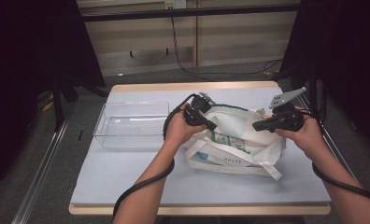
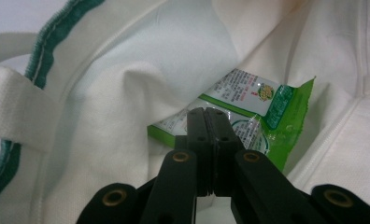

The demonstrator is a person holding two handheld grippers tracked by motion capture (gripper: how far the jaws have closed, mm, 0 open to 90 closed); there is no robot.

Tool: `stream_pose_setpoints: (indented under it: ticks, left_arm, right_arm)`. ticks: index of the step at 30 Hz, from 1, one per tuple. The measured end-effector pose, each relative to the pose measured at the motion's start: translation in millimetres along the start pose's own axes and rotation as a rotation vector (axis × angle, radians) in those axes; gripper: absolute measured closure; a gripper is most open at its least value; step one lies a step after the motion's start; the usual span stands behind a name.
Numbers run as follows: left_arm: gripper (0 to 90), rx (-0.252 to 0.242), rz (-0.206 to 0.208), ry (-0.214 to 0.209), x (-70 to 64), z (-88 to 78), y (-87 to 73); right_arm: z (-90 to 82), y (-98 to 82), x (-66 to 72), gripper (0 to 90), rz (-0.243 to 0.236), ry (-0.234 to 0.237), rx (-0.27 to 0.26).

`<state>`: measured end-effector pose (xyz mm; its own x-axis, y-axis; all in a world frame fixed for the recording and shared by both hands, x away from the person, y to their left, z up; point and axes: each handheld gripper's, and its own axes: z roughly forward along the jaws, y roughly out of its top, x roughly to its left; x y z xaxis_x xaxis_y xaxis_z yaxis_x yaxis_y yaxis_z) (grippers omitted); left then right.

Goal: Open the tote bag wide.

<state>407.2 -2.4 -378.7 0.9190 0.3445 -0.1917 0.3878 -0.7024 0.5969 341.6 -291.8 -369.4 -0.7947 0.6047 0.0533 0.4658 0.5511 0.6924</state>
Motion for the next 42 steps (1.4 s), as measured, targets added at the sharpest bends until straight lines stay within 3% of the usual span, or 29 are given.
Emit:
stream_pose_setpoints:
  ticks: [9, 14, 16, 21, 30, 38, 41, 42]
  left_arm:
    - [90.0, 0.030, 0.026, -0.007, -6.2, 4.6, -12.0]
    - [90.0, 0.018, 0.028, -0.020, -10.7, 8.9, -18.3]
    - [90.0, 0.013, 0.049, -0.018, -12.4, 11.0, -20.6]
    - [90.0, 0.002, 0.013, -0.040, -14.9, 17.5, -29.7]
    - [90.0, 0.017, 0.019, -0.074, -17.5, 21.9, -44.5]
    - [90.0, -0.001, -0.023, -0.088, -19.2, 28.7, -58.0]
    - [90.0, 0.012, 0.003, -0.086, -17.7, 28.5, -60.6]
    - [90.0, -0.009, -0.019, -0.086, -19.6, 29.8, -62.0]
  right_arm:
    - [4.0, -1.0, -1.7, 88.8, 0.004, -0.015, 0.020]
    - [5.5, -1.7, -2.5, 88.9, 0.001, -0.004, 0.024]
    - [5.0, -2.0, -2.5, 89.0, 0.004, -0.006, 0.023]
    - [5.6, -5.9, -4.5, 89.3, 0.010, -0.016, 0.031]
    - [6.3, -9.9, -7.6, 89.4, 0.019, -0.016, 0.030]
    - [7.1, -13.9, -9.8, 89.3, 0.037, -0.028, 0.028]
    - [7.3, -14.7, -10.7, 89.3, 0.037, -0.034, 0.033]
    - [7.5, -14.9, -11.2, 89.3, 0.034, -0.039, 0.033]
